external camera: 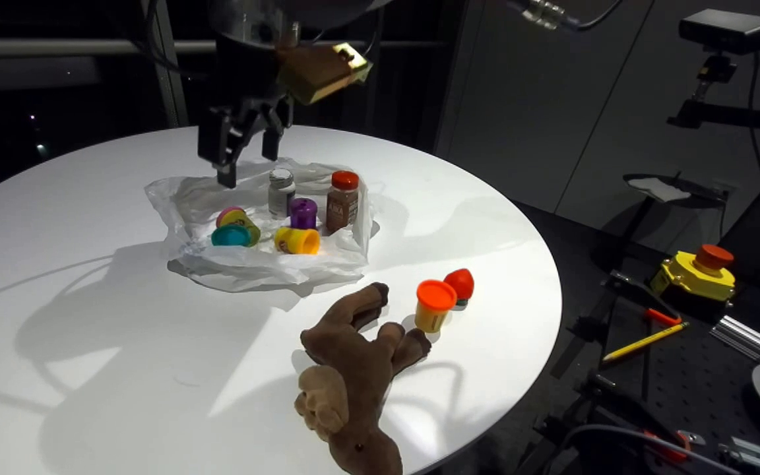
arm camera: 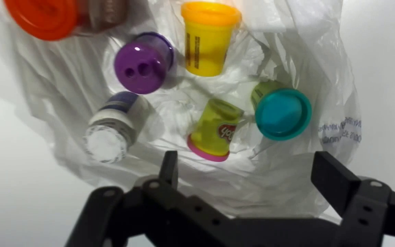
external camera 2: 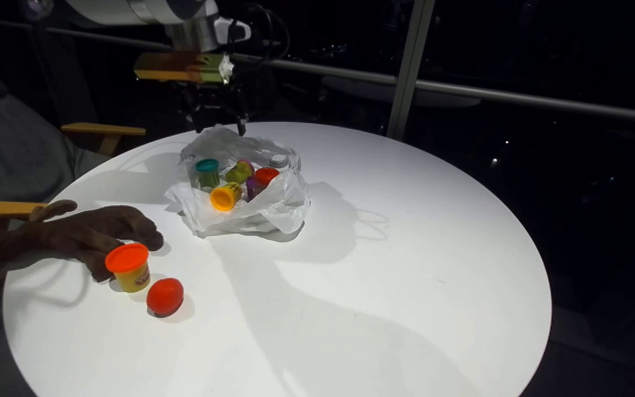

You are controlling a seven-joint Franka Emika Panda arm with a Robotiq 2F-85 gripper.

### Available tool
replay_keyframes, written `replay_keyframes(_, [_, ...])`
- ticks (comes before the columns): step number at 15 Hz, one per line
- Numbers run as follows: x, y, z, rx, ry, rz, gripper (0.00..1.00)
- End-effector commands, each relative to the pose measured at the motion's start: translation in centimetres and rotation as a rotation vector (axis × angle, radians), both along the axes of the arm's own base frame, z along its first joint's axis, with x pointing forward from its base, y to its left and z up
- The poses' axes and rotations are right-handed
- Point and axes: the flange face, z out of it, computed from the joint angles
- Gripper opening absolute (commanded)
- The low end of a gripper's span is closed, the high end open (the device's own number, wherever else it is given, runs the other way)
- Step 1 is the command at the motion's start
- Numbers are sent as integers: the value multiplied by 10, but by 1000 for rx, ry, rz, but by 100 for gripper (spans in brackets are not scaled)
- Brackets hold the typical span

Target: Put the objects on the table in the plastic

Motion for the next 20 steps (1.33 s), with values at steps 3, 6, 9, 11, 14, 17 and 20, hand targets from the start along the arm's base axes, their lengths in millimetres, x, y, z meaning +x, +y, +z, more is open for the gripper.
replay_keyframes(3, [-40, -67, 45, -35, 144, -206, 100])
replay_keyframes(6, [-71, -100, 22, -14, 248, -224, 100])
replay_keyframes(9, [-107, -123, -14, -4, 322, -229, 100])
replay_keyframes(11, [-133, -130, -32, -4, 363, -216, 100])
replay_keyframes(14, [-168, -127, -44, -9, 367, -177, 100])
replay_keyframes(17, [-197, -117, -58, -10, 363, -119, 100])
replay_keyframes(20, [-221, -105, -62, -3, 338, -53, 100])
